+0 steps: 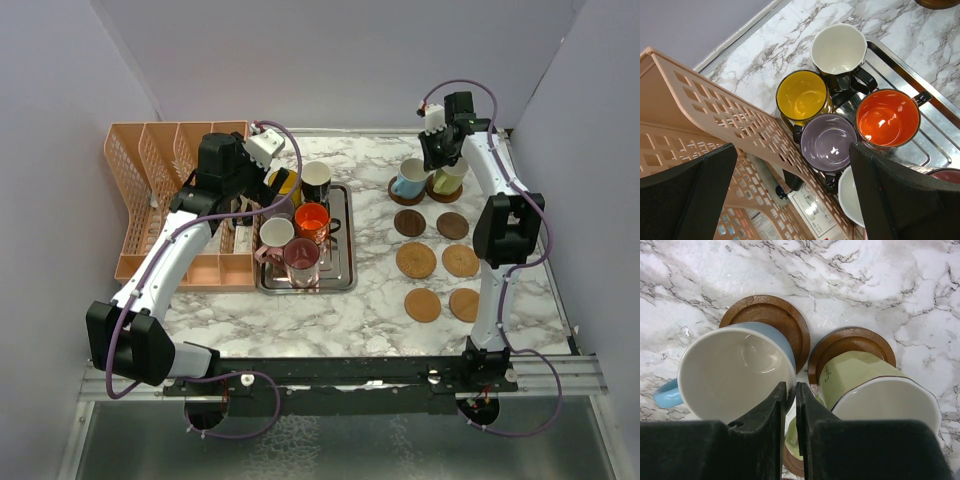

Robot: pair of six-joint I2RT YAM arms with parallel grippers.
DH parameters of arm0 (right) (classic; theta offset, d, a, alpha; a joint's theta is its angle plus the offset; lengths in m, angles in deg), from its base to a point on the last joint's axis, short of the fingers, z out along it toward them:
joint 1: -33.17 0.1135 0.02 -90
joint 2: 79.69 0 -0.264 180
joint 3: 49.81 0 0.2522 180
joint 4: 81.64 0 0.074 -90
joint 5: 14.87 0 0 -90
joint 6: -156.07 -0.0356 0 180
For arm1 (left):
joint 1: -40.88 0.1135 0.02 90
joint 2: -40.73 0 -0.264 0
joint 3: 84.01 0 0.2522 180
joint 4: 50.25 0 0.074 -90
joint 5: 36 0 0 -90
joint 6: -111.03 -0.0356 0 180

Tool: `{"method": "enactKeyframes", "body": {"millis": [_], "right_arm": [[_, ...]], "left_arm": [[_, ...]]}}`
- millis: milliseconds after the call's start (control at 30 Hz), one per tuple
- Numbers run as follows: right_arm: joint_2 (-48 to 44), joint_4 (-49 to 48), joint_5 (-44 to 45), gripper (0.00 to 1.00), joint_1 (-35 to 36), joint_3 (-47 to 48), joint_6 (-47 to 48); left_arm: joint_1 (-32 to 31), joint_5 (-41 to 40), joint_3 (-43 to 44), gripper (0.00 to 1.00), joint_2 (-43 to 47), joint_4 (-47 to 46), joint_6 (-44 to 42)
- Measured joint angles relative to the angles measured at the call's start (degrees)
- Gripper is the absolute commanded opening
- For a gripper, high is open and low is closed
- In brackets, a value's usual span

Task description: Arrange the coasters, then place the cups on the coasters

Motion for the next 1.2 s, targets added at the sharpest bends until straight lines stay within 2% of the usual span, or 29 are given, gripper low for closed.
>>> {"method": "enactKeyframes", "body": {"millis": [600,1000,1200], "right_arm": [[1.18,-0.11,0.02,0.02,0.13,2.19,-0.57],[2.51,-0.09,0.39,0.02,0.24,4.33,-0.55],[2.89,-0.09,0.48,0.07,0.24,4.81,-0.52]], "left_arm": [[0.0,0.22,0.0,0.99,0.0,0.0,0.0],[0.0,0.24,0.0,0.99,0.0,0.0,-0.02],[0.0,0.24,0.0,0.99,0.0,0.0,-0.04]]}}
